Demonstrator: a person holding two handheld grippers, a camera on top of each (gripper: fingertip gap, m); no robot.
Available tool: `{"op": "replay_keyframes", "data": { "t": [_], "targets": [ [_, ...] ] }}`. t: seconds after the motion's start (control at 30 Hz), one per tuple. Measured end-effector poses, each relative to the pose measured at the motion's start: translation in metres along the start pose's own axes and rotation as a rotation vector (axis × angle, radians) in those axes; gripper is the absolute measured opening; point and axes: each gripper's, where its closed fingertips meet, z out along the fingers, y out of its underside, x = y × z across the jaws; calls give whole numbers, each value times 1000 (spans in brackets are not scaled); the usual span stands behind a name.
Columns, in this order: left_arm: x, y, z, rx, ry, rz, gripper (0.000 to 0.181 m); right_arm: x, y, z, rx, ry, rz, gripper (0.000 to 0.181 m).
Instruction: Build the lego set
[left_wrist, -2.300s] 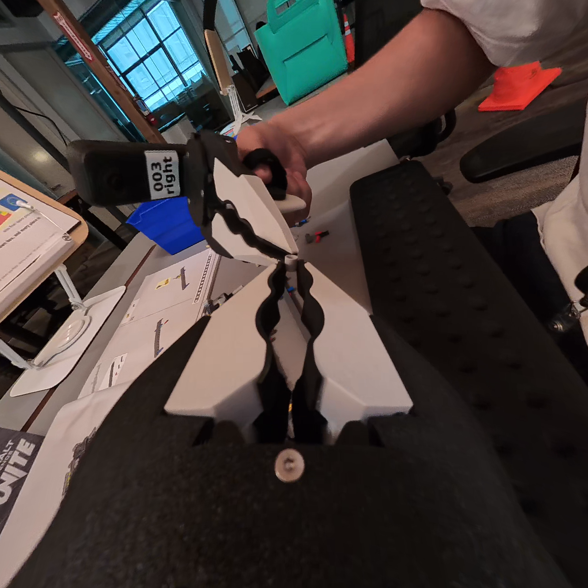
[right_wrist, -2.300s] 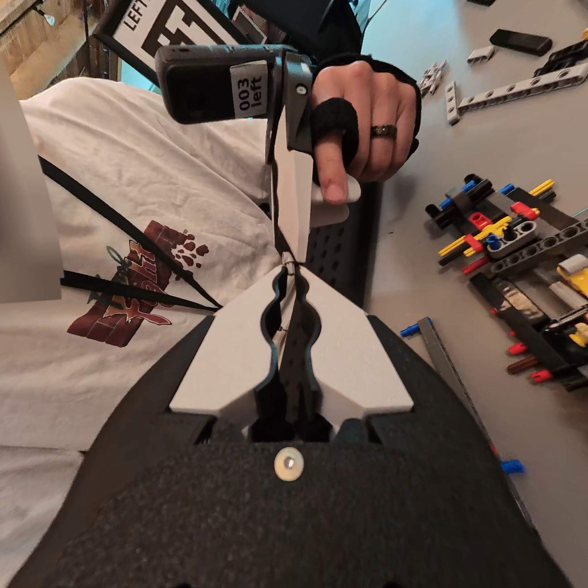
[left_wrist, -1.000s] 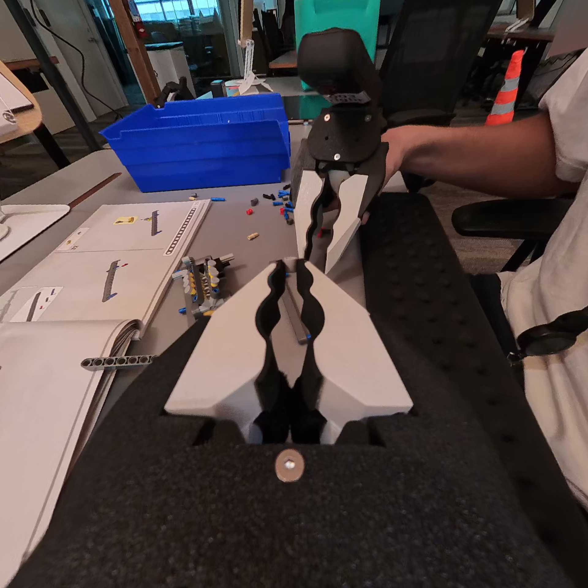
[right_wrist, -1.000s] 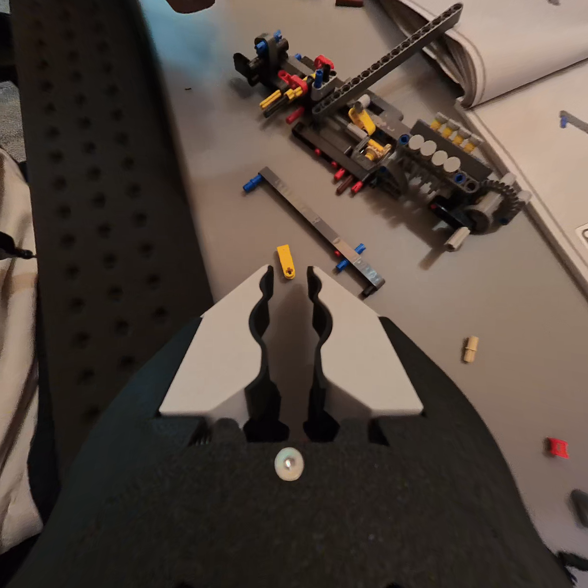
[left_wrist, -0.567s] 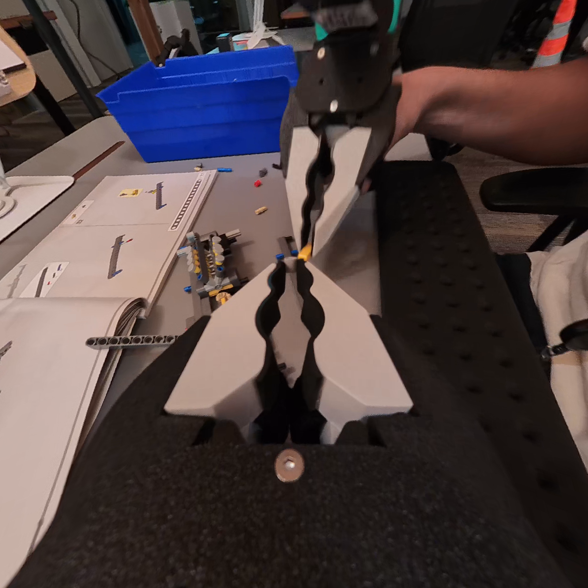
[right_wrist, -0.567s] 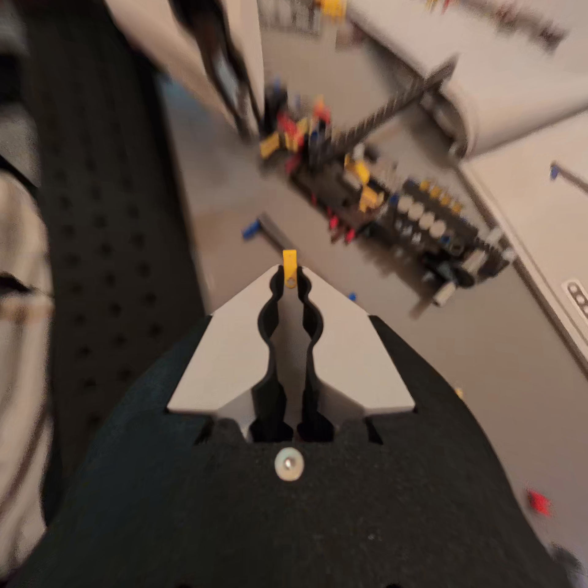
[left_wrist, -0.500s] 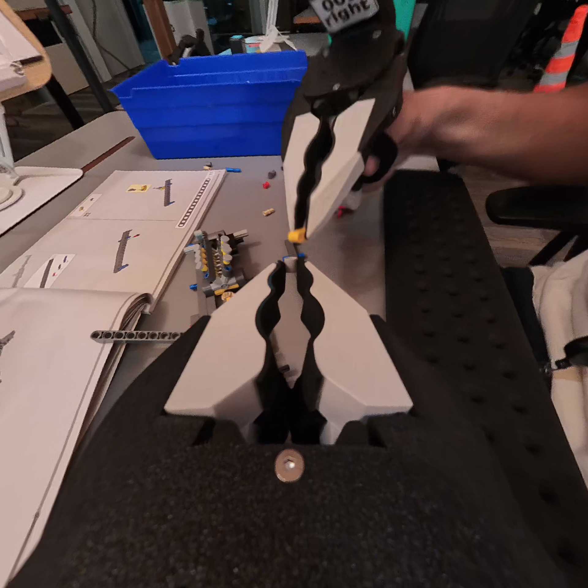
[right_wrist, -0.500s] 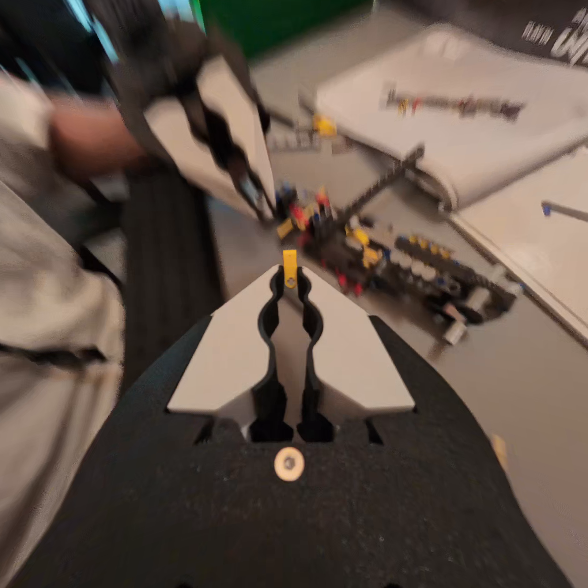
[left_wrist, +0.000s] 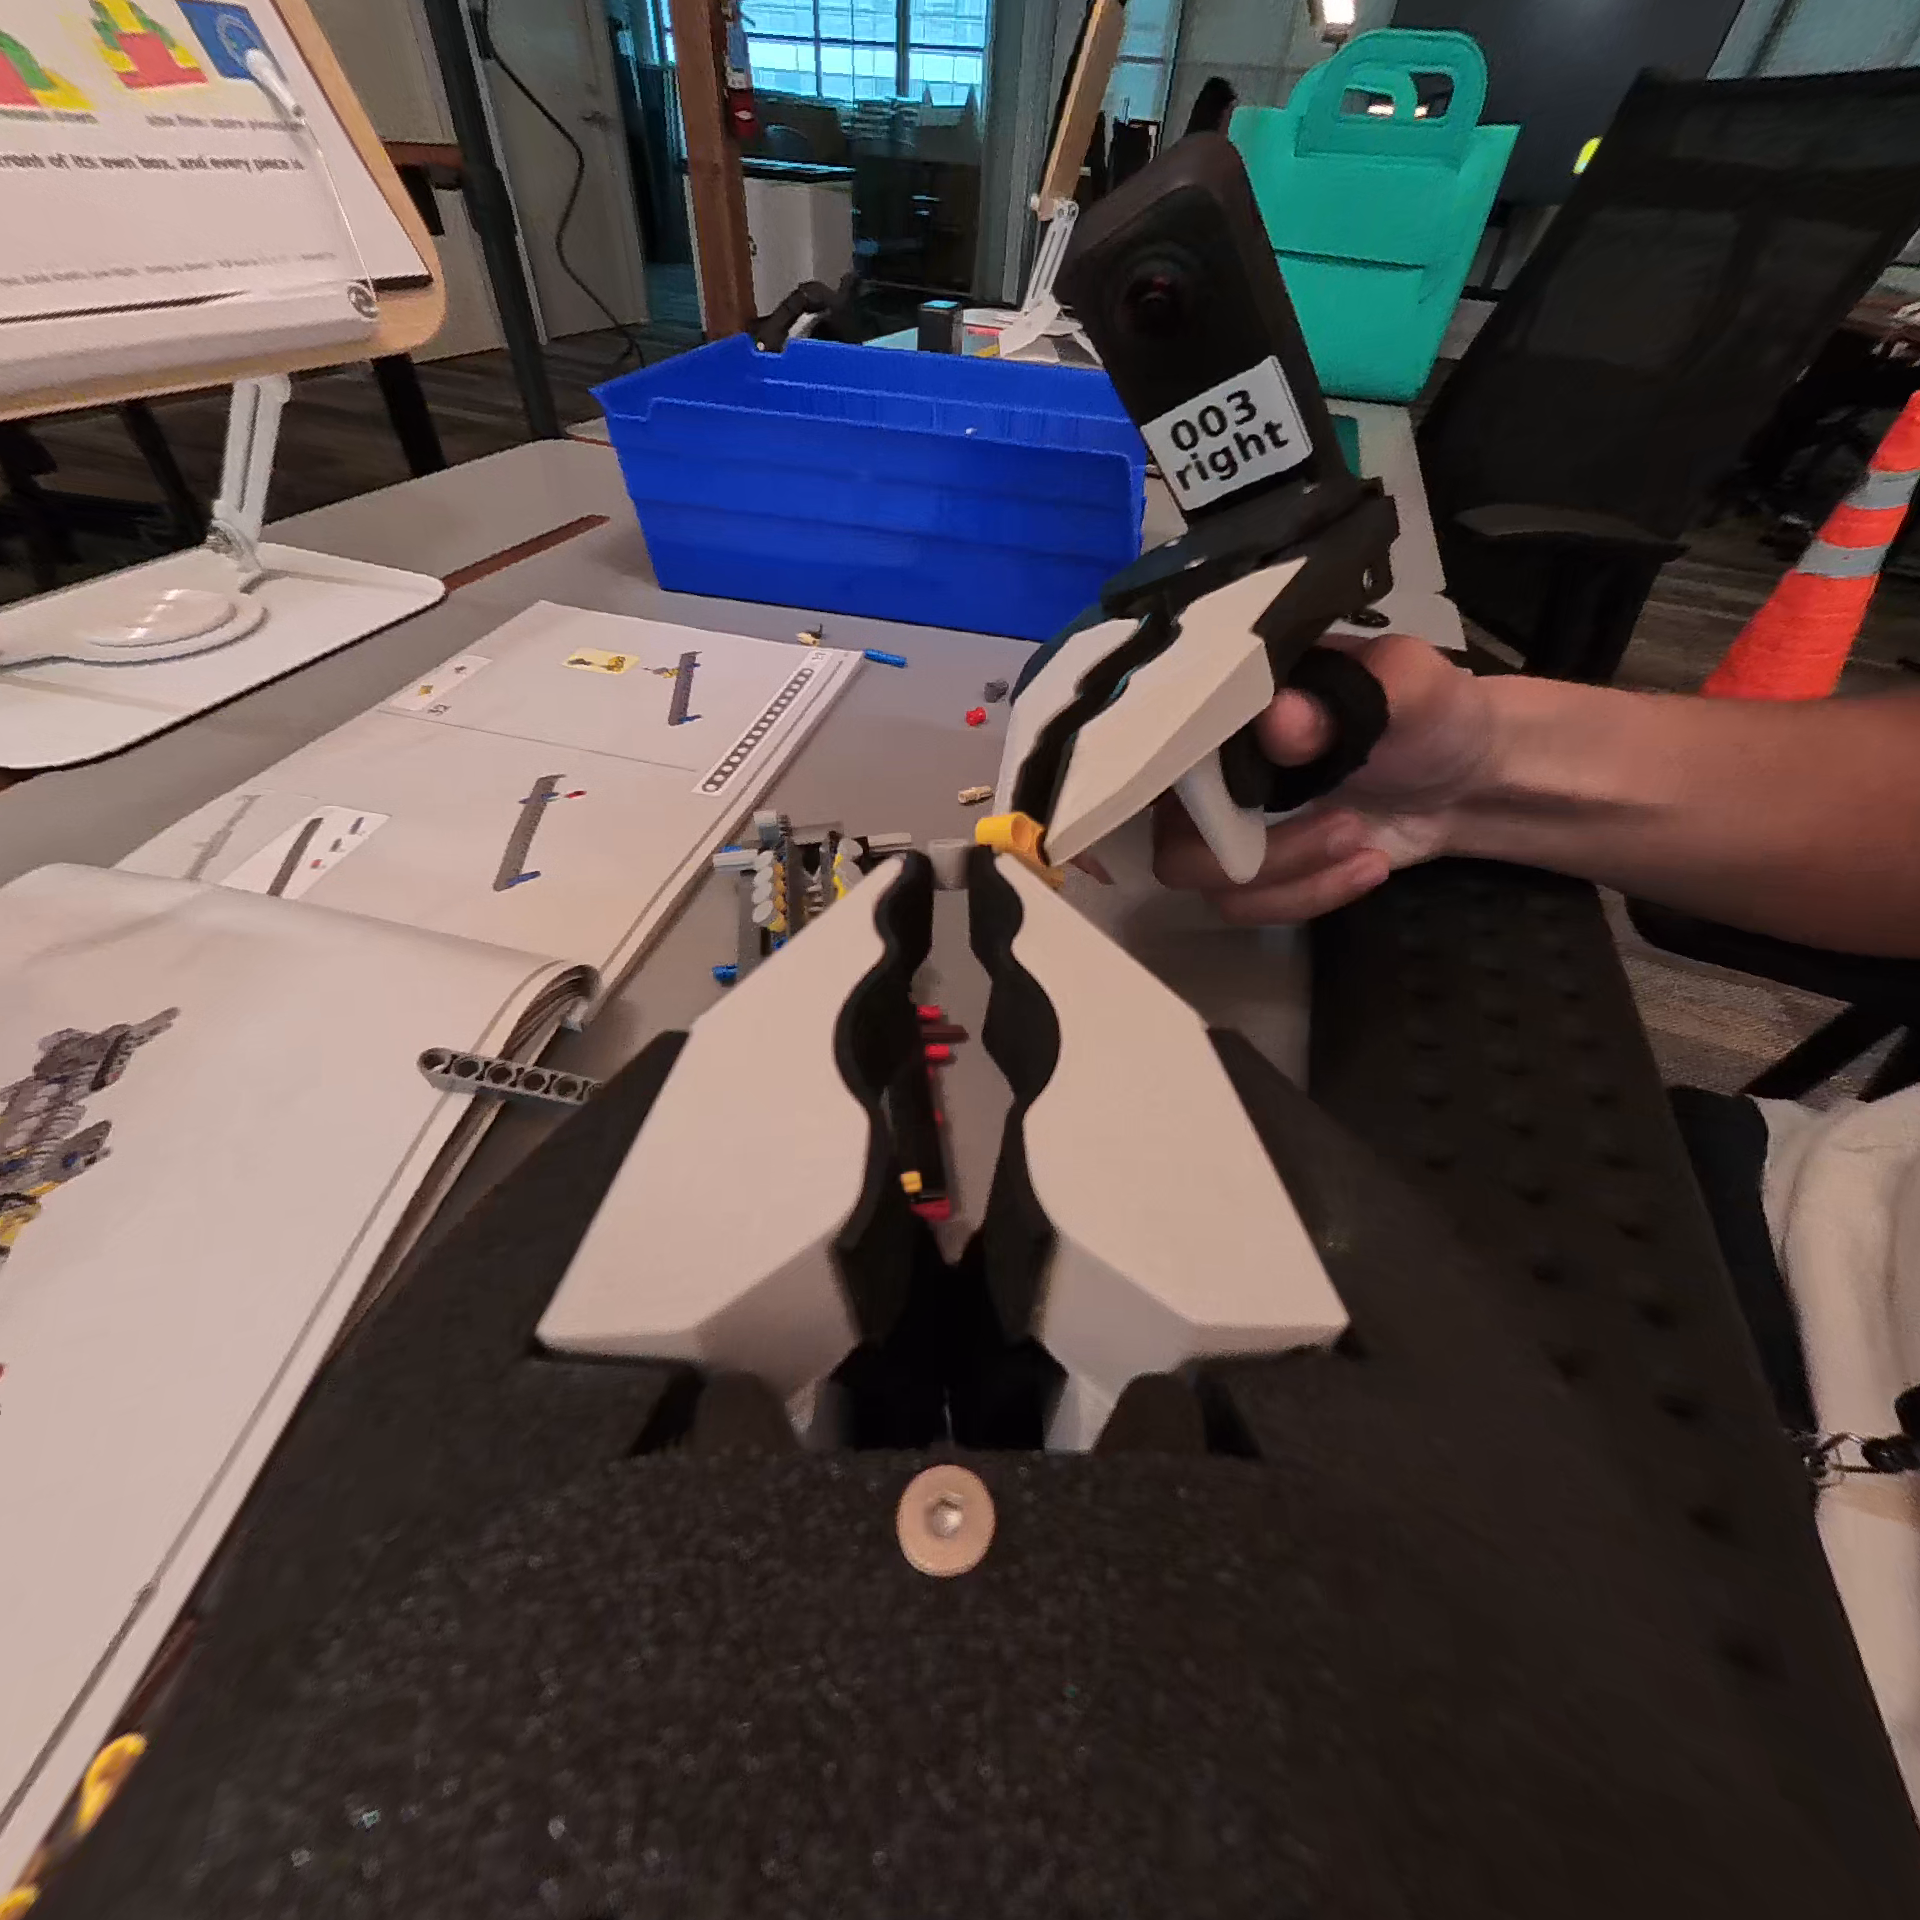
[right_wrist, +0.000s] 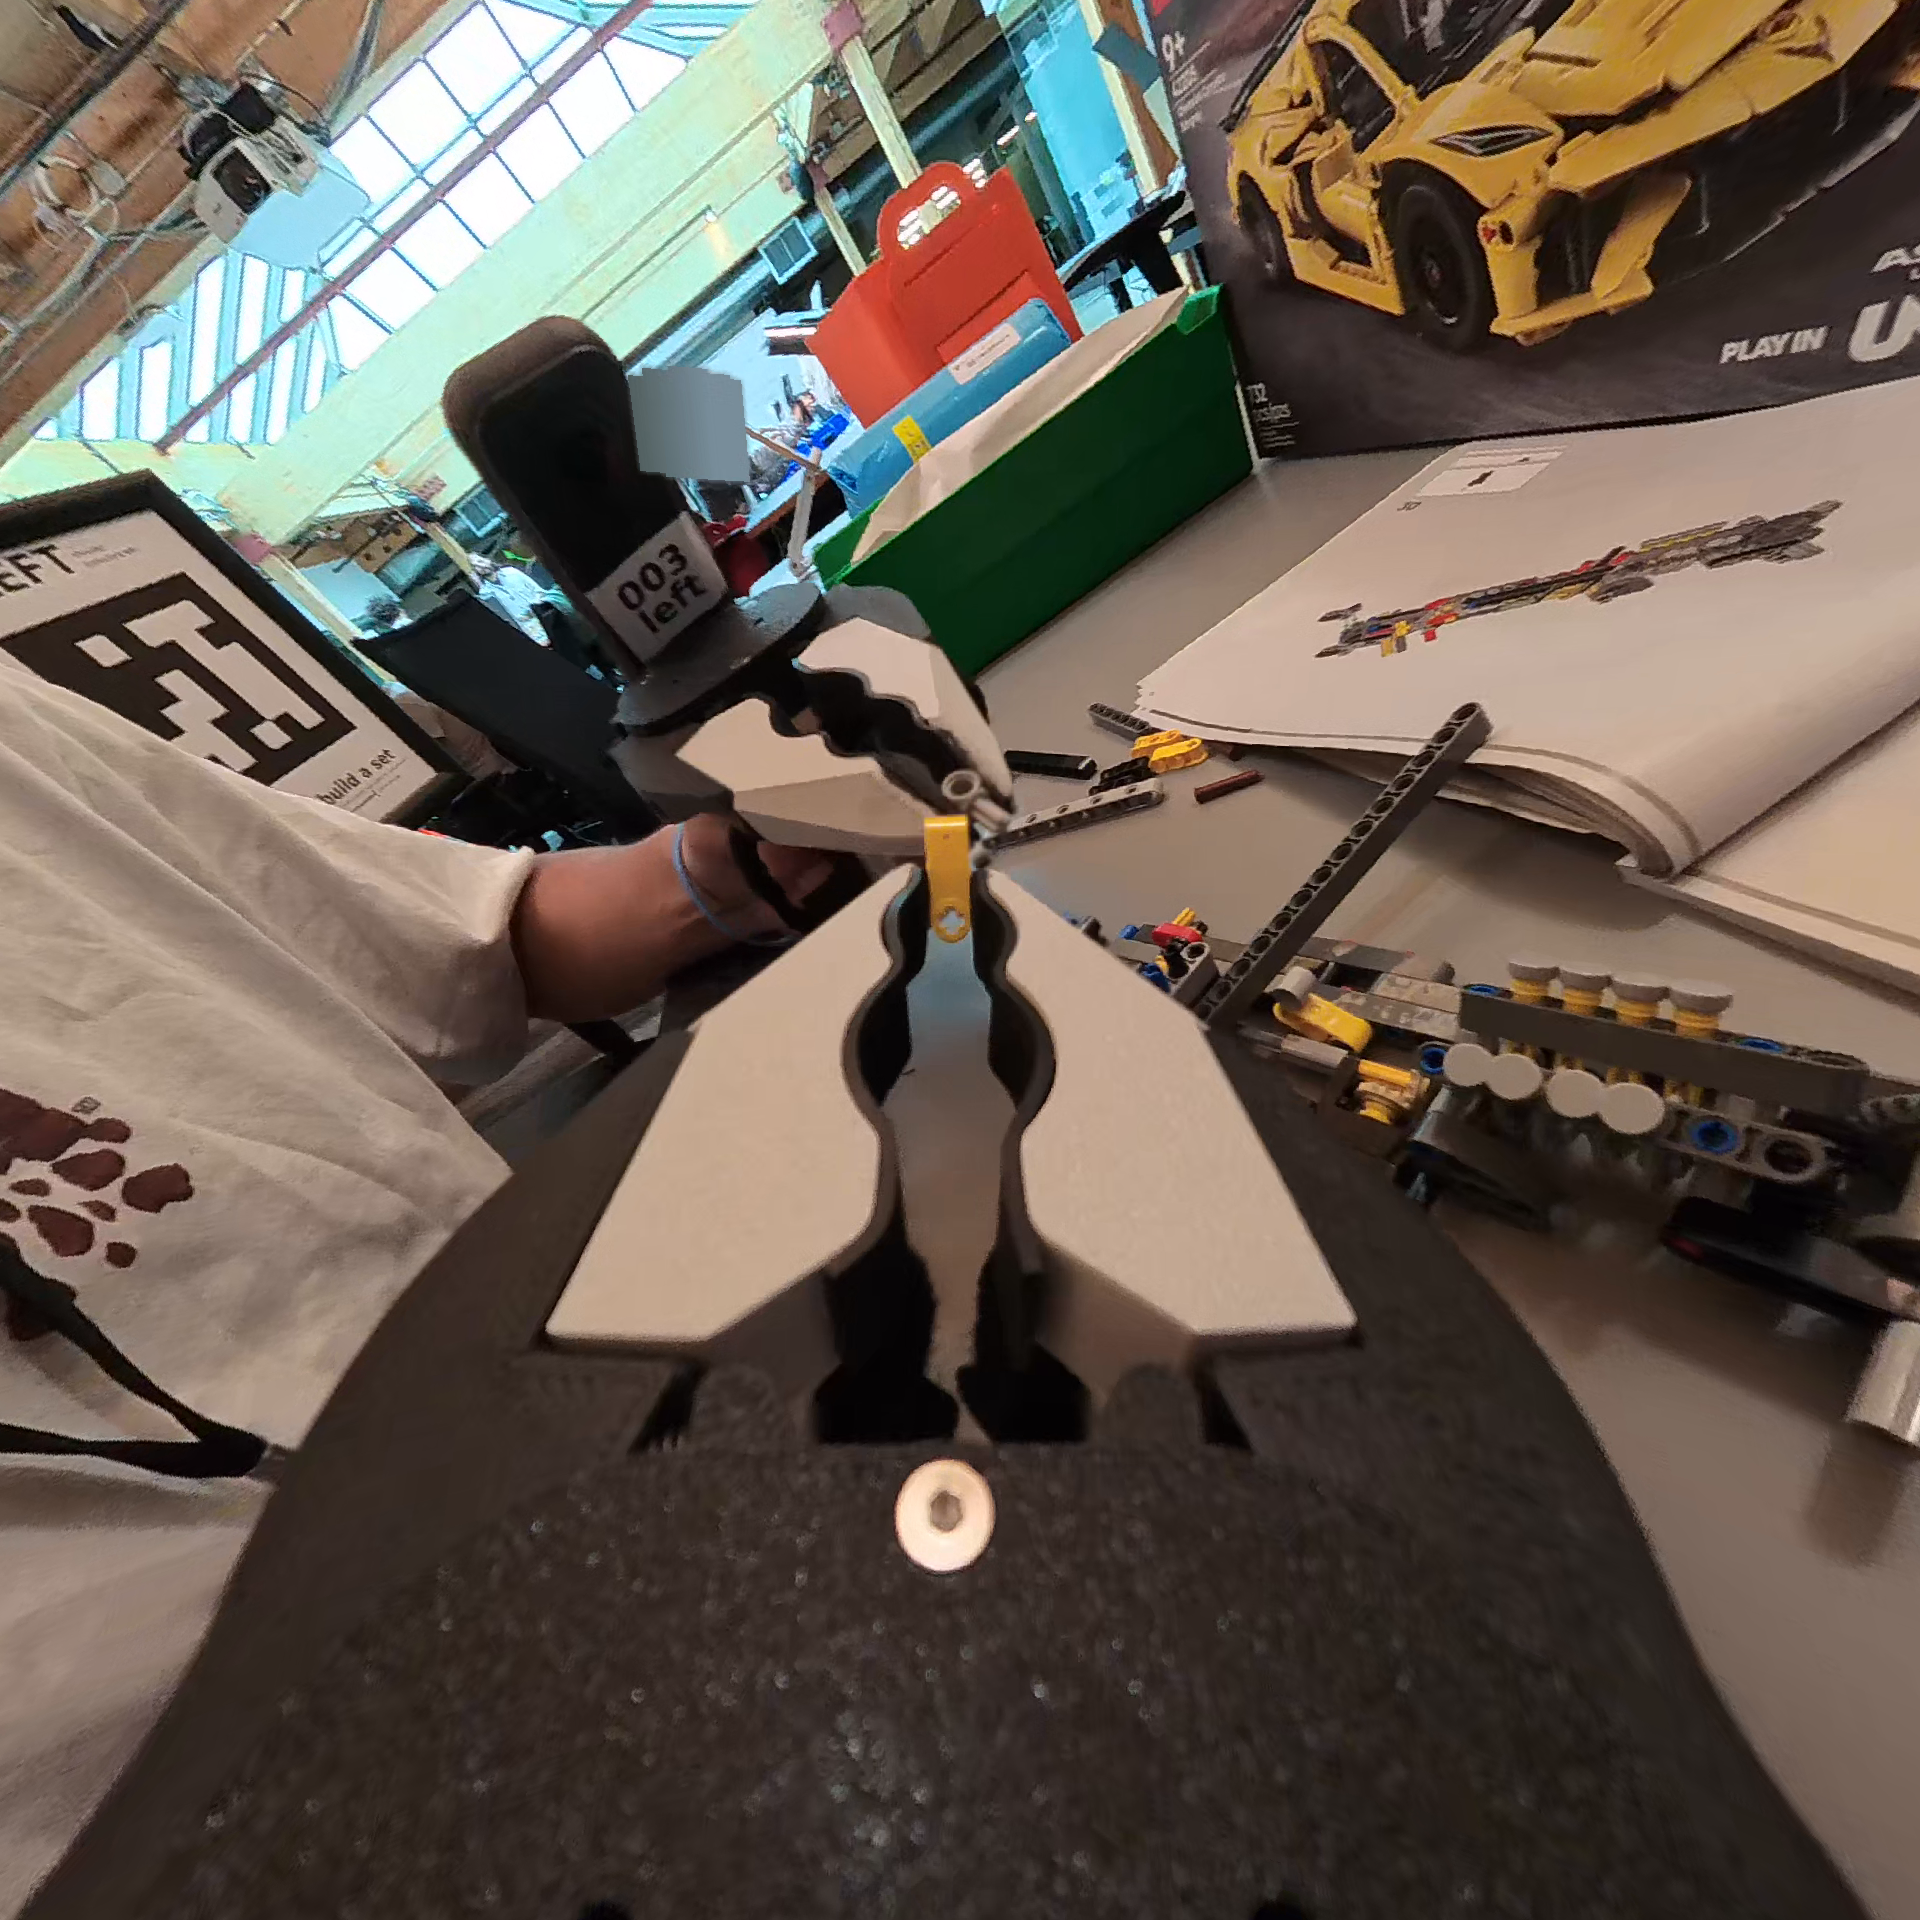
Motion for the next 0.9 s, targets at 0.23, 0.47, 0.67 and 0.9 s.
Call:
{"op": "replay_keyframes", "data": {
  "t": [0.23, 0.47, 0.67, 0.9],
  "targets": [
    [-1, -2, 1, 17, -13, 9, 6, 2, -1, 2, 9, 22, -8, 6],
    [2, -8, 4, 37, -46, 85, 6, 0, 6, 11, -20, 32, -26, 6],
    [-14, -15, -6, 76, -75, 16, 6, -1, -8, 0, 77, -46, 96, 6],
    [-8, -18, -1, 88, -59, 21, 6, -5, -6, 7, 66, -64, 101, 6]
  ]
}}
